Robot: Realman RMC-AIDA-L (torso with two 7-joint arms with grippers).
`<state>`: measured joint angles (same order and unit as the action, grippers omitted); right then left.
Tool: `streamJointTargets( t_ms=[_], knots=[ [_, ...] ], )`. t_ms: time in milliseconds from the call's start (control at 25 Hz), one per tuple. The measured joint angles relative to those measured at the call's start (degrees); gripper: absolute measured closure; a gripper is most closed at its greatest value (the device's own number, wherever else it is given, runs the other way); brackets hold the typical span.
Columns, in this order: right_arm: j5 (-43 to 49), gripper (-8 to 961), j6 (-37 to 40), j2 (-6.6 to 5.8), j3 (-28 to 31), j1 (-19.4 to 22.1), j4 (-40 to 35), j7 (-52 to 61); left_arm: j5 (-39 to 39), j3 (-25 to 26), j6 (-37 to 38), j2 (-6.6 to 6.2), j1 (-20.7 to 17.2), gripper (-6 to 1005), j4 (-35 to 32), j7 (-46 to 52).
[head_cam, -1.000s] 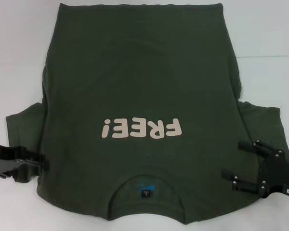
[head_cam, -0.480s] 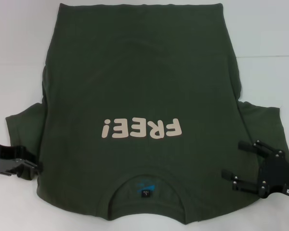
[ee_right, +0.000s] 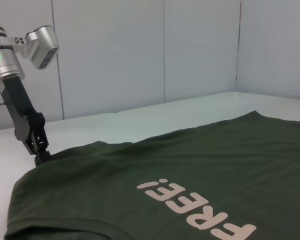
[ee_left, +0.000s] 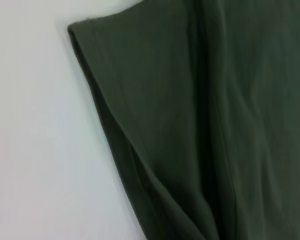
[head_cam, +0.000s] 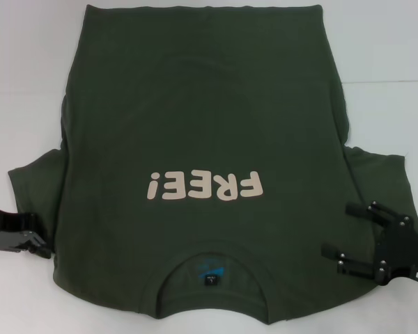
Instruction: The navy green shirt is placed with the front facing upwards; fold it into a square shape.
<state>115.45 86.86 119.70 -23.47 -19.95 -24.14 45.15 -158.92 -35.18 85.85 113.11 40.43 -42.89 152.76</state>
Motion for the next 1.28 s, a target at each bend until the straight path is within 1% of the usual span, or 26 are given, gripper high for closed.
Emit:
streamJointTargets(
  t_ms=[120, 1000, 1280],
  knots=[
    [-0.04, 12, 0.12, 0.00, 0.37, -0.03, -0.03, 0.02, -0.03, -0.05, -0.08, 0.06, 0.00, 875, 0.00, -0.08],
    [-0.05, 12, -0.20, 0.00, 0.54, -0.33, 0.32, -0.01, 0.28, -0.62, -0.59, 0.18, 0.20, 915, -0.60, -1.27],
    [-0.05, 12, -0.27, 0.00, 0.63, -0.43, 0.41, -0.10, 0.33, -0.71, -0.53, 0.24, 0.27, 924, -1.97, -2.42]
  ],
)
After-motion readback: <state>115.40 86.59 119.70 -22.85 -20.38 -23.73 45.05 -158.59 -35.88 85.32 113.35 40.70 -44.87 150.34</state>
